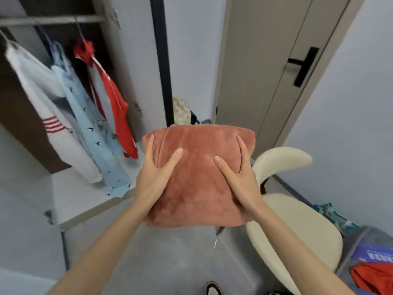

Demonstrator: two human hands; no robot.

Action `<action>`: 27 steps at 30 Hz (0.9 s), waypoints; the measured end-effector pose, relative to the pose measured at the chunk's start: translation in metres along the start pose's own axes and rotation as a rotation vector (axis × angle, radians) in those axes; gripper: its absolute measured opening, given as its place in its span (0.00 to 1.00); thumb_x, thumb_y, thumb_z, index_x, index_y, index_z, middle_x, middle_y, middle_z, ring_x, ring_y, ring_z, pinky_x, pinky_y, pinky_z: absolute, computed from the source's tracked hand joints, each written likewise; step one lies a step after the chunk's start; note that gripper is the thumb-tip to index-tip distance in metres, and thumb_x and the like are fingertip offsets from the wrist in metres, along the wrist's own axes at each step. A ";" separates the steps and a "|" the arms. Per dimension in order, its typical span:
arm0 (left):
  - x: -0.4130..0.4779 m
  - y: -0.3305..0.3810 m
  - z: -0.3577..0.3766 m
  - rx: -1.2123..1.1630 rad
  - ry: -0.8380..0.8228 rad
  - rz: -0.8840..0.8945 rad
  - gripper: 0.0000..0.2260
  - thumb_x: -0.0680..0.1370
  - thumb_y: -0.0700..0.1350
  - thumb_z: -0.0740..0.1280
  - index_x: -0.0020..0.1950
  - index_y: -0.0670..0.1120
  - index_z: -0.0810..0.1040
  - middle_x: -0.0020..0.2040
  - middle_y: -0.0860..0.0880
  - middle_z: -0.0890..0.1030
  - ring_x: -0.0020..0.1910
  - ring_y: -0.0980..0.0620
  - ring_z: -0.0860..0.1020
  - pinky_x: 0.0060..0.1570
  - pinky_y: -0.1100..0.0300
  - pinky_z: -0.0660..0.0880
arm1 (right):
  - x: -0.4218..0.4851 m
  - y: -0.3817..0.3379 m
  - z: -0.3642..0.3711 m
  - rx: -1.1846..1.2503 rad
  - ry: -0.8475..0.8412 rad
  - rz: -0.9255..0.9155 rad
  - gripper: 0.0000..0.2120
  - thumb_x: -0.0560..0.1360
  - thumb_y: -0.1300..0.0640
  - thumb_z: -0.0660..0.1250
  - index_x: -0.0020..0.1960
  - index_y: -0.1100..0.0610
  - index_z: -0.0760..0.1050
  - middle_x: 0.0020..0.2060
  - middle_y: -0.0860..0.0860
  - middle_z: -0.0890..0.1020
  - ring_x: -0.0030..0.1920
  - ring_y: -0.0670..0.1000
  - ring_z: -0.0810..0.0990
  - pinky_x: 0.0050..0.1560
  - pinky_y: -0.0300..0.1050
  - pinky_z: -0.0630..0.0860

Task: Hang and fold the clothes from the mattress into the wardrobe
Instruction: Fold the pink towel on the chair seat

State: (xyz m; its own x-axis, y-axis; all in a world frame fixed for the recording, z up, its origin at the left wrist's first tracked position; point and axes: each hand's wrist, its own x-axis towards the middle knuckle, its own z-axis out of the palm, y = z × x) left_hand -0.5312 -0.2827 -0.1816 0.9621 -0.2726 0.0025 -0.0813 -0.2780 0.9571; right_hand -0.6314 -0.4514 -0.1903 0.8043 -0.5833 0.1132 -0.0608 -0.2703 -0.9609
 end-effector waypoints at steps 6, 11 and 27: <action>0.010 0.009 -0.130 0.005 0.239 0.004 0.40 0.66 0.73 0.65 0.73 0.68 0.51 0.69 0.61 0.69 0.69 0.52 0.68 0.70 0.51 0.63 | 0.021 -0.072 0.108 0.069 -0.243 -0.121 0.39 0.70 0.36 0.69 0.73 0.33 0.51 0.61 0.30 0.70 0.63 0.39 0.73 0.66 0.45 0.70; 0.032 0.027 -0.210 0.051 0.373 -0.003 0.34 0.67 0.73 0.64 0.70 0.71 0.54 0.62 0.64 0.73 0.65 0.49 0.72 0.68 0.48 0.65 | 0.052 -0.128 0.182 0.098 -0.382 -0.211 0.39 0.70 0.37 0.69 0.75 0.36 0.51 0.59 0.30 0.70 0.59 0.36 0.73 0.65 0.43 0.70; 0.214 0.110 -0.404 0.019 0.640 0.142 0.45 0.60 0.79 0.63 0.72 0.67 0.53 0.64 0.60 0.72 0.65 0.49 0.72 0.67 0.45 0.68 | 0.237 -0.318 0.375 0.154 -0.616 -0.456 0.43 0.67 0.32 0.69 0.75 0.36 0.51 0.68 0.41 0.69 0.66 0.49 0.72 0.68 0.53 0.68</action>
State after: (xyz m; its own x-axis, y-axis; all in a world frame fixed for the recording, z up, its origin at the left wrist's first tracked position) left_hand -0.2288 0.0003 0.0414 0.9060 0.2926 0.3059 -0.2176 -0.2979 0.9295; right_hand -0.2000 -0.2167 0.0474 0.9159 0.1023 0.3882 0.4014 -0.2453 -0.8824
